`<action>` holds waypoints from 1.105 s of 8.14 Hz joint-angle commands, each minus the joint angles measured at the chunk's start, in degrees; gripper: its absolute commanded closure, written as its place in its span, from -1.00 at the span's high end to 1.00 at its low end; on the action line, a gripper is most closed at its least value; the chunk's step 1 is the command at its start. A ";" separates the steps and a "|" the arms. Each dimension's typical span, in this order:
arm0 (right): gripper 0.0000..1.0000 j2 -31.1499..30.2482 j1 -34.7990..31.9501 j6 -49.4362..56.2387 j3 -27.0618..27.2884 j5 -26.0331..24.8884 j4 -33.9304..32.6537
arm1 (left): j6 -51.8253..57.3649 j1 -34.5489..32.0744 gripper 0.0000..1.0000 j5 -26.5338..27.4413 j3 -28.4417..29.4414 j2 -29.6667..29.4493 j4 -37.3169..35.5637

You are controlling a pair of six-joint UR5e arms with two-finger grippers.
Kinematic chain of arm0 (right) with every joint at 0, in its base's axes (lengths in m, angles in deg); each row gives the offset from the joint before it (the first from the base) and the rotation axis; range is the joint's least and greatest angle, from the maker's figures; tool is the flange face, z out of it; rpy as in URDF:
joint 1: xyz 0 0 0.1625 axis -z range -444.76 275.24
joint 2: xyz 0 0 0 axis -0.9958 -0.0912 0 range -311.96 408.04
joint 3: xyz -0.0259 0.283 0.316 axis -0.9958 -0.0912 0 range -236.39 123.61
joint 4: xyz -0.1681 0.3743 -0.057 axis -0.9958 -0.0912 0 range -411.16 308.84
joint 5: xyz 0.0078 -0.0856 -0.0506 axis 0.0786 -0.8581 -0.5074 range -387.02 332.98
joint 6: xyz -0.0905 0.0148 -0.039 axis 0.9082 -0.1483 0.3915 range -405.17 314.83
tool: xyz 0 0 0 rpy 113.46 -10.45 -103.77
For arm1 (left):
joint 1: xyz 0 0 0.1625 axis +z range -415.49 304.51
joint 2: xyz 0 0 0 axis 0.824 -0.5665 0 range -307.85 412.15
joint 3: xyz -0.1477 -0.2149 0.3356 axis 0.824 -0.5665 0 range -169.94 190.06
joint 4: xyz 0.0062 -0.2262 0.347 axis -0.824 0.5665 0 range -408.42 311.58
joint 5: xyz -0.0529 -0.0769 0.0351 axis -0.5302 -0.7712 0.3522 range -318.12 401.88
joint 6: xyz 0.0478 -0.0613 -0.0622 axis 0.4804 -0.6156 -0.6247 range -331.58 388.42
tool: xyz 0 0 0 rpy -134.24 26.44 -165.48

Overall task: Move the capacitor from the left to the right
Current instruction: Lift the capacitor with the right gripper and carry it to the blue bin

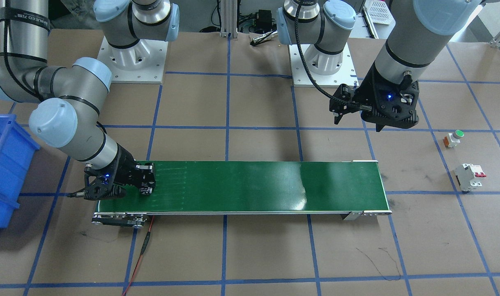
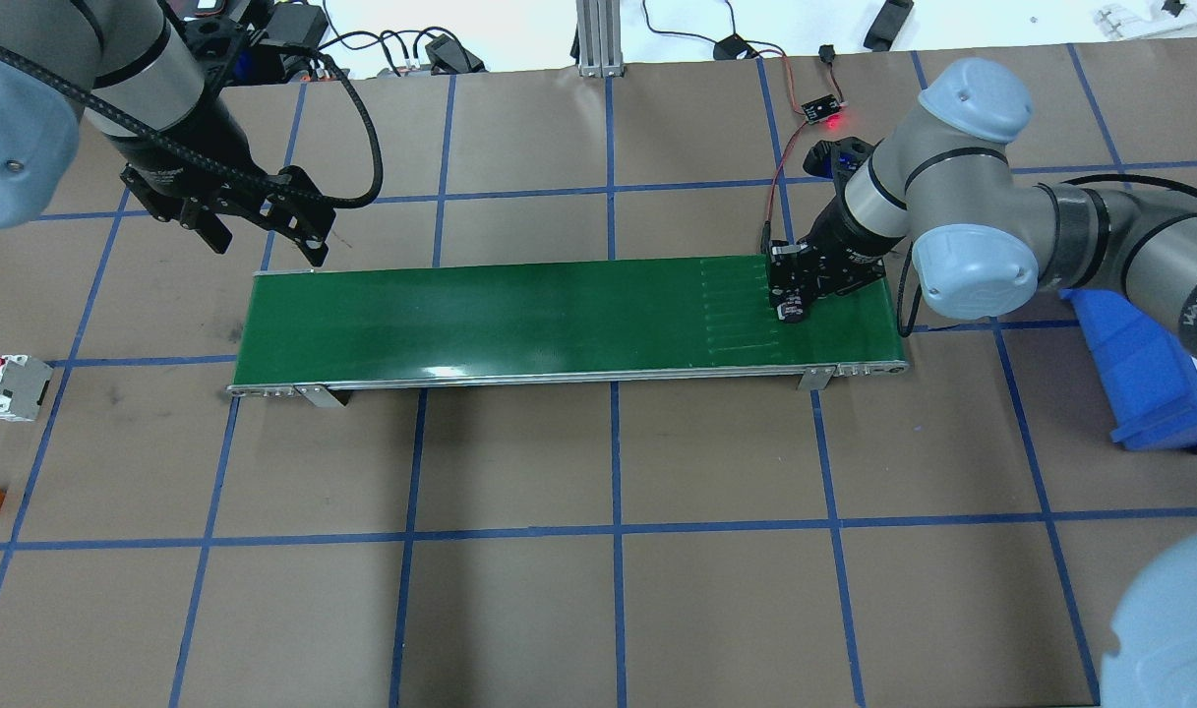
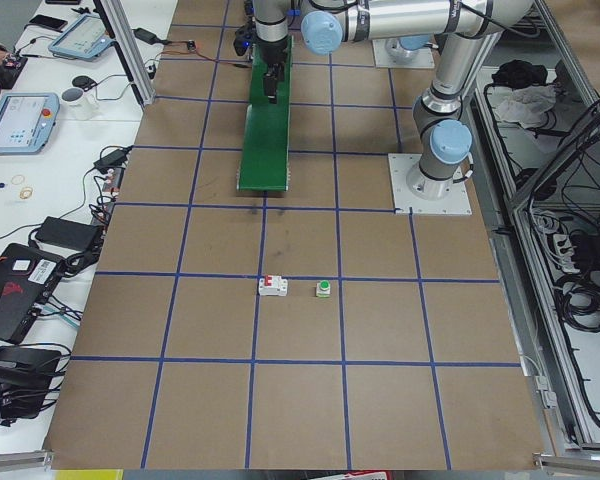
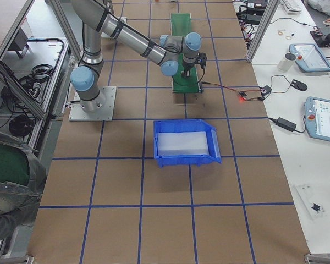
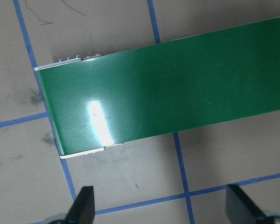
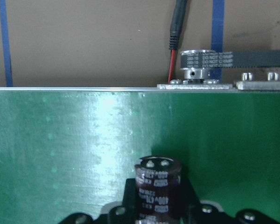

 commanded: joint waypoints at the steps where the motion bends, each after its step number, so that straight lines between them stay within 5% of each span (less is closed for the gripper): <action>1: -1.00 -1.25 0.22 0.80 -4.19 -4.52 4.02 | 0.00 0.09 1.00 -0.08 0.00 0.00 0.00; 4: -1.00 -5.55 1.26 2.37 -9.93 -14.99 12.22 | 0.00 0.09 1.00 0.01 0.00 0.00 0.00; 9: -1.00 -9.86 19.95 23.95 -10.46 -25.64 16.89 | 0.00 0.09 1.00 0.01 0.00 0.08 0.00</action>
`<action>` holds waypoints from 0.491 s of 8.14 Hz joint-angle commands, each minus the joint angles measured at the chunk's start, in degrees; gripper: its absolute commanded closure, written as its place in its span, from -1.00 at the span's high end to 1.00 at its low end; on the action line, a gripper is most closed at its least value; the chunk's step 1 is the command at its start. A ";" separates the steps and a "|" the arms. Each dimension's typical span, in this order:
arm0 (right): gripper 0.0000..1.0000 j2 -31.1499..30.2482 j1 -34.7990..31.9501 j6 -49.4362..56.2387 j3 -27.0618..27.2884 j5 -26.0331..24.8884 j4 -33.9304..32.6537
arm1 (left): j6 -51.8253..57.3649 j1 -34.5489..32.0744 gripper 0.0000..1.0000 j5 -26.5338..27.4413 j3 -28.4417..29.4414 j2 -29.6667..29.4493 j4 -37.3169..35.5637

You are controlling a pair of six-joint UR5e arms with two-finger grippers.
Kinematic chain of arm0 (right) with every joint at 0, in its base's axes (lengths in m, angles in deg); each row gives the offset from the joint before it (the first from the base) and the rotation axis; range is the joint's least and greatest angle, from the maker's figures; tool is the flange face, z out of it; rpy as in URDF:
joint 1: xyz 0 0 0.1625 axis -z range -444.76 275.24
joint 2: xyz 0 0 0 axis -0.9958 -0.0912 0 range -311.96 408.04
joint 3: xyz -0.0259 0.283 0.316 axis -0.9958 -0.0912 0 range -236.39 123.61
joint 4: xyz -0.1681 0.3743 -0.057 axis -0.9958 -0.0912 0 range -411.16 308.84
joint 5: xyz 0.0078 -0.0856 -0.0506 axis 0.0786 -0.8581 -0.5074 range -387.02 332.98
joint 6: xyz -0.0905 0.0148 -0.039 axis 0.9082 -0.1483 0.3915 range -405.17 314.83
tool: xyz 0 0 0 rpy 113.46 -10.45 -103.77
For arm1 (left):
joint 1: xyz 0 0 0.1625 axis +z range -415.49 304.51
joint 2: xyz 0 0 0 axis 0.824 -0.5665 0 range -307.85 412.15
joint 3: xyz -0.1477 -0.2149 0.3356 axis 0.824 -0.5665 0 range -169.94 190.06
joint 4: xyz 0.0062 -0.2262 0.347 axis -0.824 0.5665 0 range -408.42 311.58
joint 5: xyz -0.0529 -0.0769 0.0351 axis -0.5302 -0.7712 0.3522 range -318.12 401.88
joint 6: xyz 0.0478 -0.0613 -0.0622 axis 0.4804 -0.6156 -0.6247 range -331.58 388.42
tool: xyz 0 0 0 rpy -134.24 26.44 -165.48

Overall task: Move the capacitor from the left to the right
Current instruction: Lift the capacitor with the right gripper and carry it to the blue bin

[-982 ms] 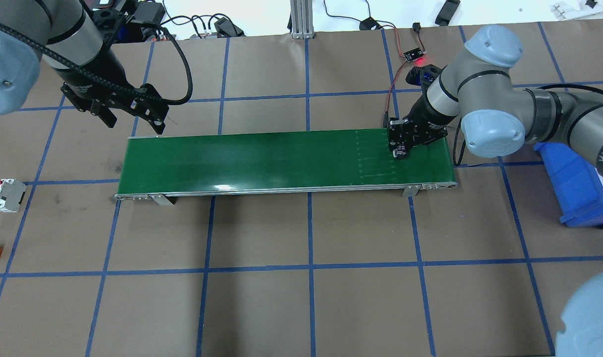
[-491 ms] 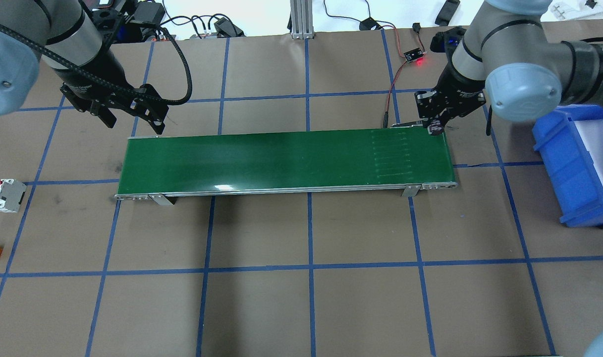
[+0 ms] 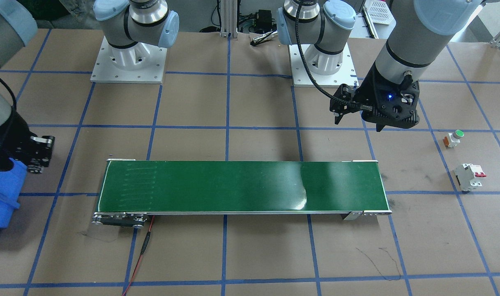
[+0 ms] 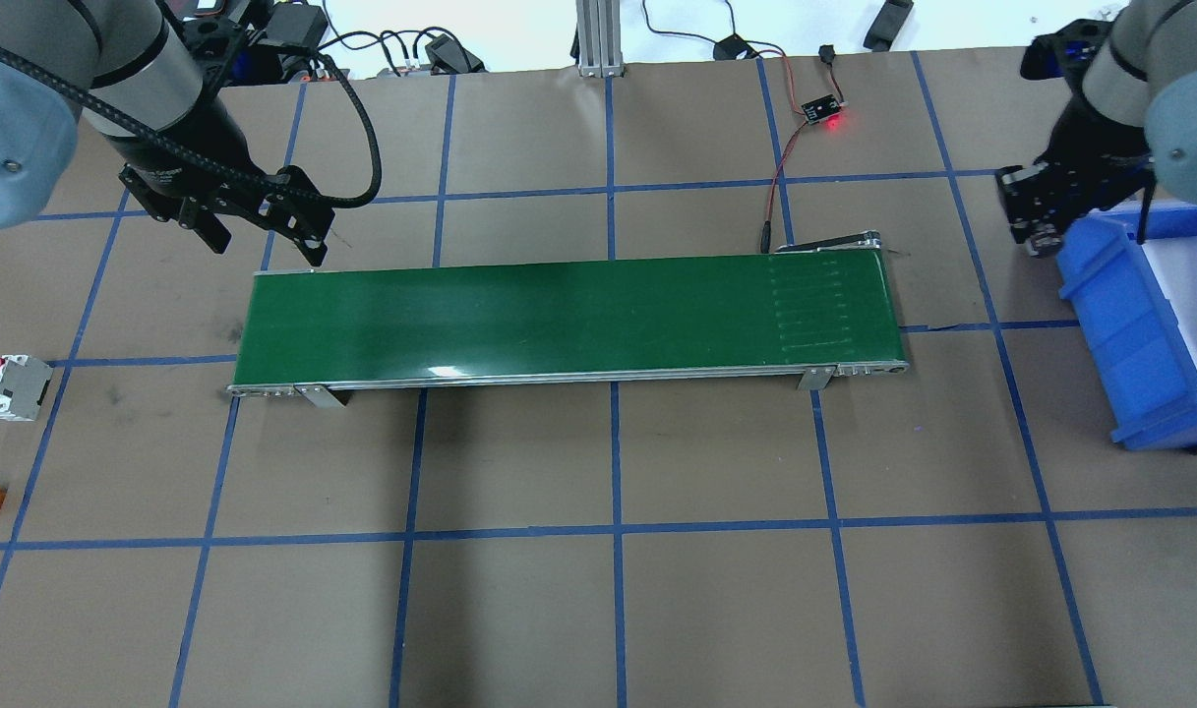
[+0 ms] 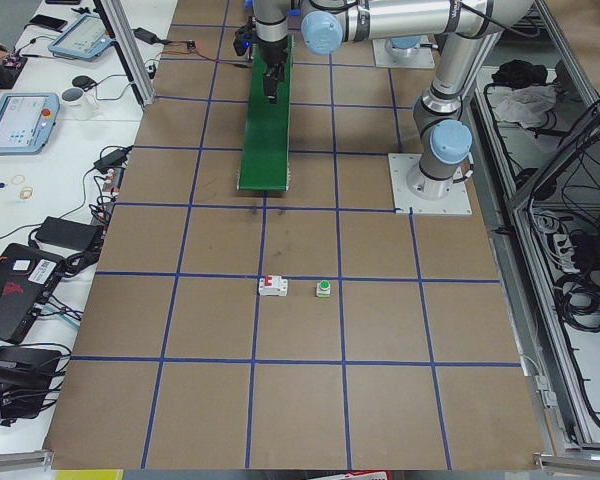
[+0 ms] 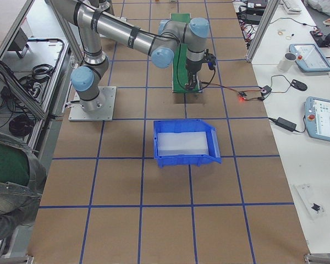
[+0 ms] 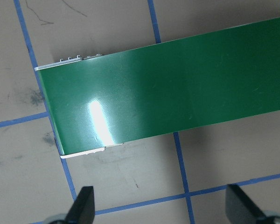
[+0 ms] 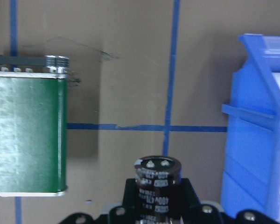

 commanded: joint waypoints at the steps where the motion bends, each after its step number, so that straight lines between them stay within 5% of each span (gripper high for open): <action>1: -1.00 -0.88 11.41 12.93 -0.34 -4.53 0.69 | 0.00 0.00 1.00 0.01 0.00 0.04 0.00; 4: -1.00 -0.36 20.83 25.24 -0.26 -4.27 -0.10 | 0.00 0.00 1.00 0.01 0.00 0.04 0.00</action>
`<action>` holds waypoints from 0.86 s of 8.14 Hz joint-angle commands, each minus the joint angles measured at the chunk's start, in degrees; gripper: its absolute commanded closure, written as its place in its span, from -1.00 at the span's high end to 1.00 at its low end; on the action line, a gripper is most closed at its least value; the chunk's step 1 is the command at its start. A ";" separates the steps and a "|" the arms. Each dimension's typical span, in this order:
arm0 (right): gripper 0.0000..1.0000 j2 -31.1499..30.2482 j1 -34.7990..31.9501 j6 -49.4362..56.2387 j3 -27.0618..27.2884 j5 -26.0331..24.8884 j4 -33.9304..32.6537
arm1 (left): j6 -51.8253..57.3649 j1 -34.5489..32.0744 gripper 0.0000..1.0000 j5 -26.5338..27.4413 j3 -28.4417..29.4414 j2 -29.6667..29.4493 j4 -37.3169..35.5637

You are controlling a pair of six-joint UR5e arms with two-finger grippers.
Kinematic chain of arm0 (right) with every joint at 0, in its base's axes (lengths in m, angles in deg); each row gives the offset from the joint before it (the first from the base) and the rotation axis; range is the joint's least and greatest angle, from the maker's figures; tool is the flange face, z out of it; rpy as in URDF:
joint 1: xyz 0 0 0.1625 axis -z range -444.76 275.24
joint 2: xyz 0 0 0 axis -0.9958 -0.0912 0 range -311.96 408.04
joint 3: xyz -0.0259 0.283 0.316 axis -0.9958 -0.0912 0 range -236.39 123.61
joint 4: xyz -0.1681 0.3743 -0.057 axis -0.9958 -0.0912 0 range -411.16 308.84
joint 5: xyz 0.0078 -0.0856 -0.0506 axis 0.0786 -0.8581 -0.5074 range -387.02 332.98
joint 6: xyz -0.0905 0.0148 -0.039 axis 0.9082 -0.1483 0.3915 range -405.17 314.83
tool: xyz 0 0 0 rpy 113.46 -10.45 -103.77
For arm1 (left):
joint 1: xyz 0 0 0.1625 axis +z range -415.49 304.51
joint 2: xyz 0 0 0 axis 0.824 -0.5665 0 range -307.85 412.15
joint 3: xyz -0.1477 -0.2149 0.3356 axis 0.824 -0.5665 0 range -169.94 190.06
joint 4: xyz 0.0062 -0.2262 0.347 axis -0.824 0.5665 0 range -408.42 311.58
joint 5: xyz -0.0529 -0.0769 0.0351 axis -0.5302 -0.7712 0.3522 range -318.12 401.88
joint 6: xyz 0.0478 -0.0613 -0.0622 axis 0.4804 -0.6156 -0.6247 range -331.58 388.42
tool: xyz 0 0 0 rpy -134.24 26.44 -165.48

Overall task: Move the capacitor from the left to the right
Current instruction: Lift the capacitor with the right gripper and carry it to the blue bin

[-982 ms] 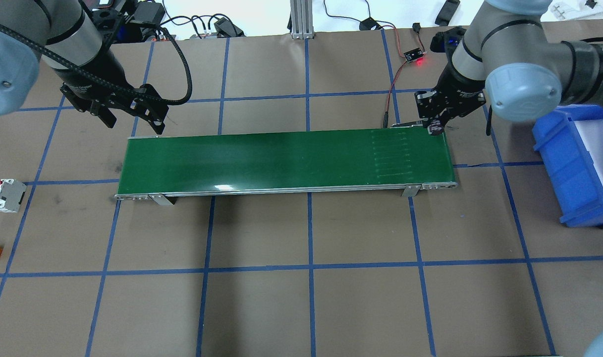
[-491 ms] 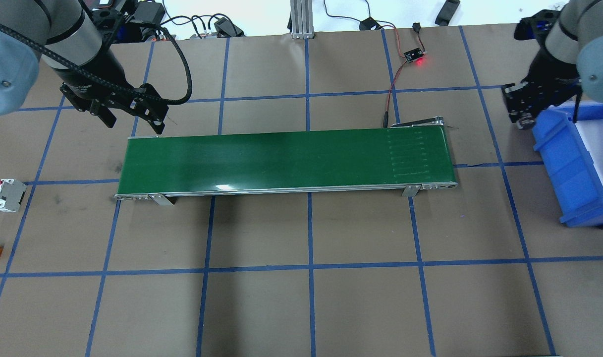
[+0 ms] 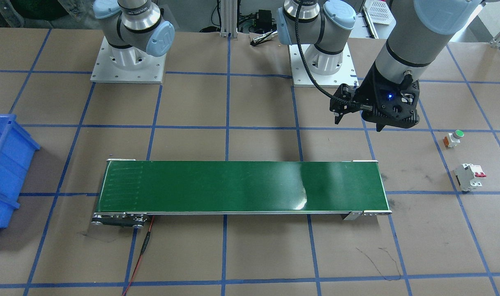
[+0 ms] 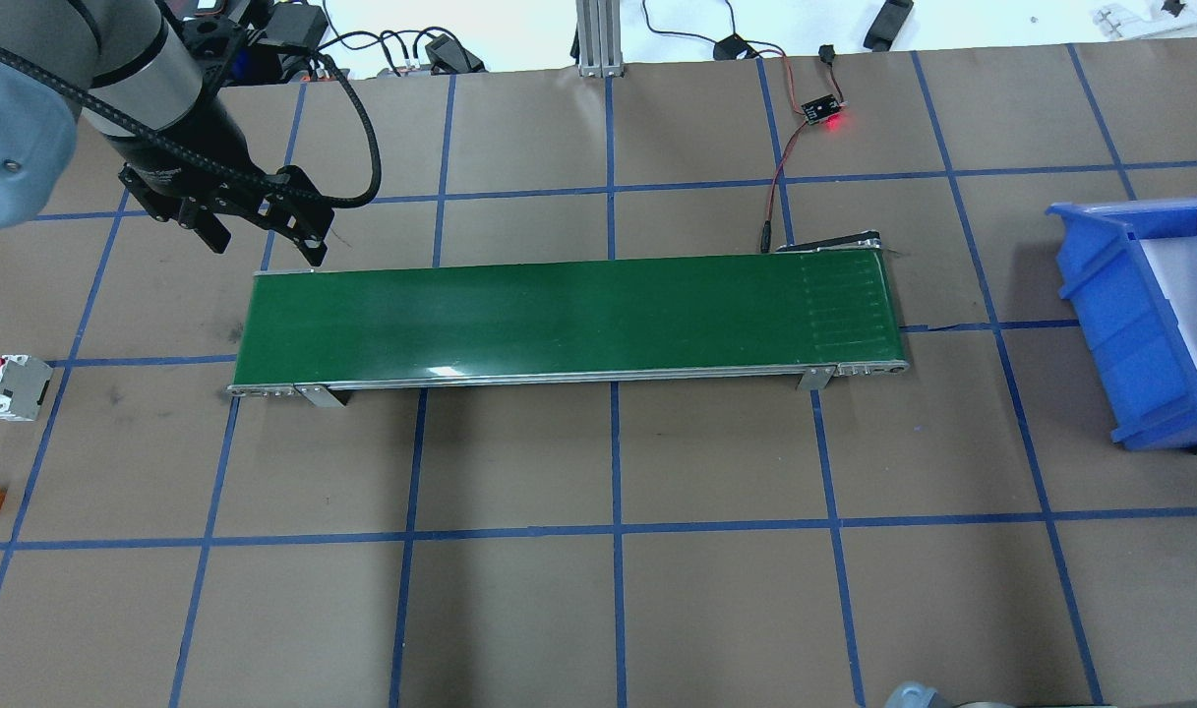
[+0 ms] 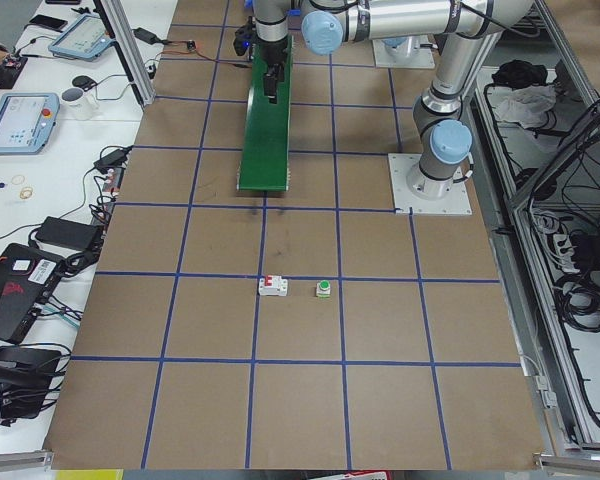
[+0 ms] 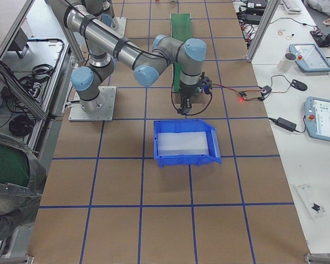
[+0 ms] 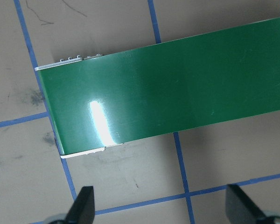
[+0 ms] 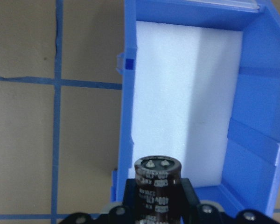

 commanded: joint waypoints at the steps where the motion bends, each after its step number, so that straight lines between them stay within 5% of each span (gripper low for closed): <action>1: -1.00 0.83 7.51 9.91 0.23 0.62 -0.66 | 0.00 -0.09 1.00 0.00 0.00 0.00 0.00; 7: -1.00 13.30 8.93 13.01 0.85 7.39 -8.65 | 0.44 0.00 1.00 0.00 0.00 0.09 0.09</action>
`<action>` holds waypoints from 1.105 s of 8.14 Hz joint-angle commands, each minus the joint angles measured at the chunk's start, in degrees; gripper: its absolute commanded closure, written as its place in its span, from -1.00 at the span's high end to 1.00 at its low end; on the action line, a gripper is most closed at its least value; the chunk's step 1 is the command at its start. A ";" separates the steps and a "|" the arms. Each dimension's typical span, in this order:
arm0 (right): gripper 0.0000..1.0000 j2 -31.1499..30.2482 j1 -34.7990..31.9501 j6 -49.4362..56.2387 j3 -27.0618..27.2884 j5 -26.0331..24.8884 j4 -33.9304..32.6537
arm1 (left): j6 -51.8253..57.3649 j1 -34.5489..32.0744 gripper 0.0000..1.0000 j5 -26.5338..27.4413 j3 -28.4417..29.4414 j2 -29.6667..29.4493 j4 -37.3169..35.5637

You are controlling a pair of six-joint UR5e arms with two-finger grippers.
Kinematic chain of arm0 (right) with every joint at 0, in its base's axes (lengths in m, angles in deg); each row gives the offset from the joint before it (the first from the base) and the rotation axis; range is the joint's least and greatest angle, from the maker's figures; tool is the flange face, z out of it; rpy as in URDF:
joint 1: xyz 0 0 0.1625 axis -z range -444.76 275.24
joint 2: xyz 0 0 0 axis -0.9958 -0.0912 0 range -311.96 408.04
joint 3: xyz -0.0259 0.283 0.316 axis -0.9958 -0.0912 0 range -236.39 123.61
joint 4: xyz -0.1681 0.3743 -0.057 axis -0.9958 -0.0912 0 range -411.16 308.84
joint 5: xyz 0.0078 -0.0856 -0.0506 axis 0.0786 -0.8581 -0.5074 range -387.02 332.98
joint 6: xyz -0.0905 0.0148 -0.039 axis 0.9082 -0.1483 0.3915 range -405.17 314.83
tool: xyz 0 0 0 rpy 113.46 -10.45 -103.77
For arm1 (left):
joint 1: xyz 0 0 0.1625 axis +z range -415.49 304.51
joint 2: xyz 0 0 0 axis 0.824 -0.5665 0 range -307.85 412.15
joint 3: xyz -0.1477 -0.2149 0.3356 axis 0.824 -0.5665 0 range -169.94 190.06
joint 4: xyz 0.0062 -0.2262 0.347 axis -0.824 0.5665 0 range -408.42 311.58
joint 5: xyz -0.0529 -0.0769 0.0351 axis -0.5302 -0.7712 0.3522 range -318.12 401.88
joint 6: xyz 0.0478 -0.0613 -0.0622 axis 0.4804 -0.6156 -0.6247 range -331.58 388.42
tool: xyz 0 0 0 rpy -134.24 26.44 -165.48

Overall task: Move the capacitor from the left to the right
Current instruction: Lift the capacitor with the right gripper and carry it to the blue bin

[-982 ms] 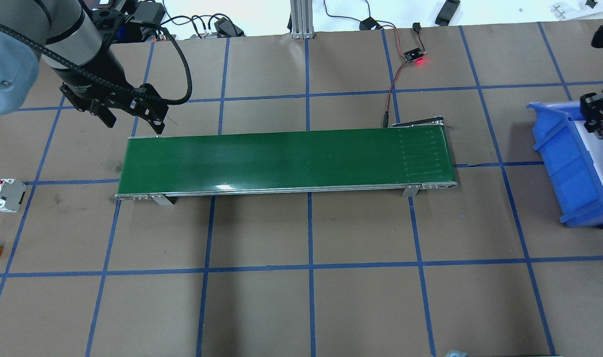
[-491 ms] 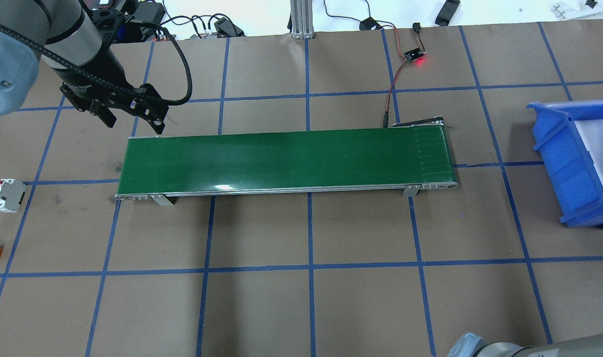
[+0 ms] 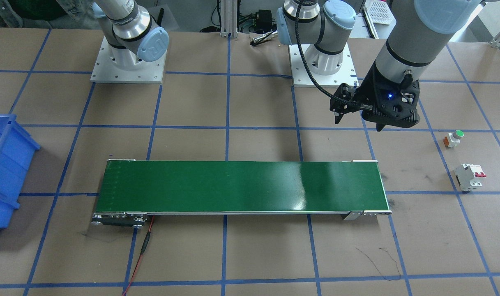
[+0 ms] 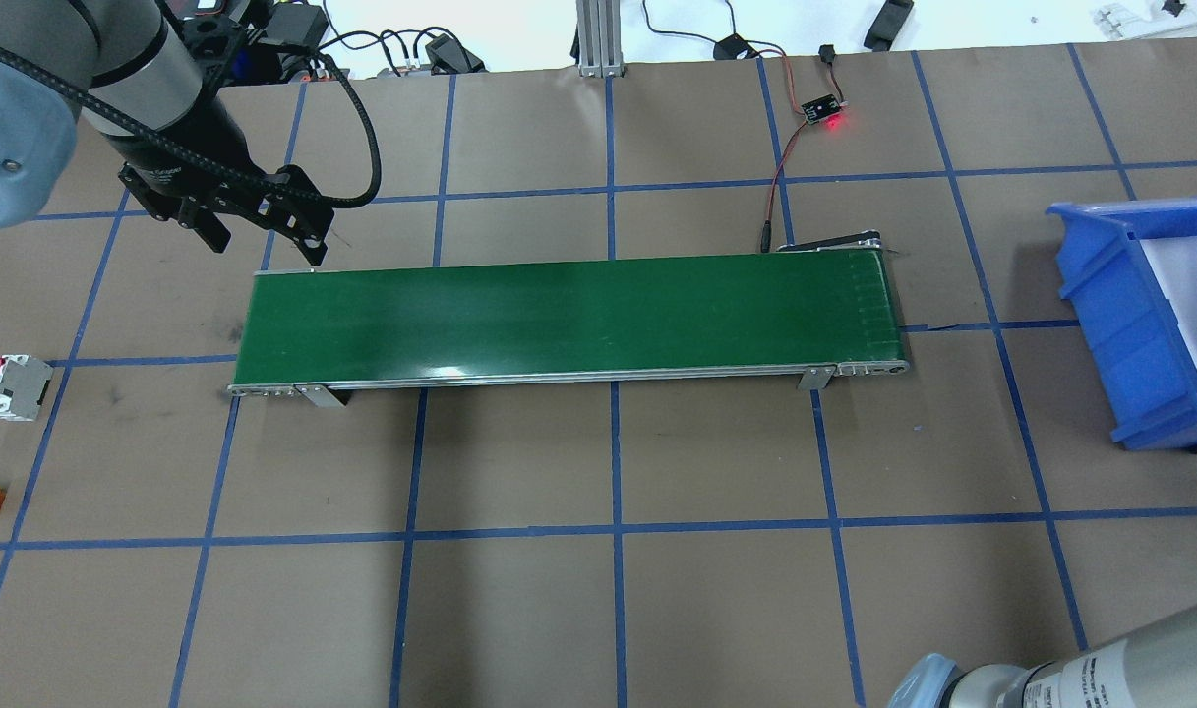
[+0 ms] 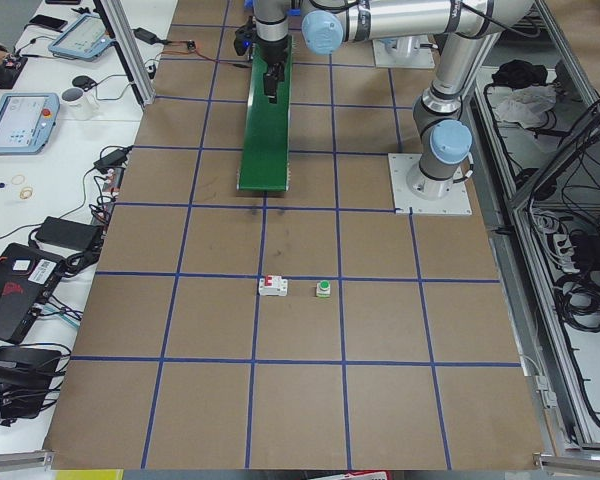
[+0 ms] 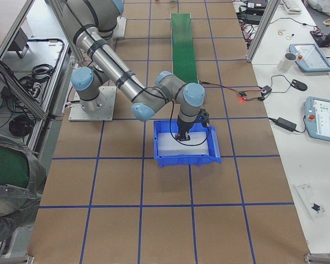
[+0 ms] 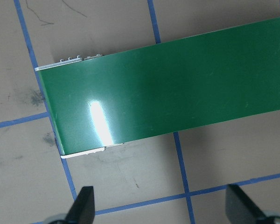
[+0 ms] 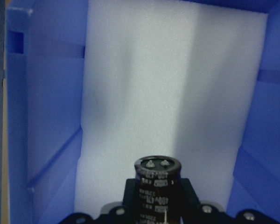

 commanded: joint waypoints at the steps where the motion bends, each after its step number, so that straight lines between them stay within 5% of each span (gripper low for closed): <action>1: -1.00 4.55 0.04 0.22 0.25 2.03 -2.05 | 0.34 0.01 1.00 0.00 0.00 0.10 0.09; 4: -1.00 6.33 0.30 0.66 0.25 4.48 -2.05 | 1.39 0.27 1.00 0.09 0.09 0.10 0.09; 7: 0.28 5.80 0.39 2.50 0.16 12.65 -8.98 | 1.39 0.36 1.00 0.18 0.09 0.10 0.09; 9: 0.68 5.62 1.70 1.89 0.07 12.75 -8.90 | 1.39 0.36 1.00 0.26 0.09 0.10 0.09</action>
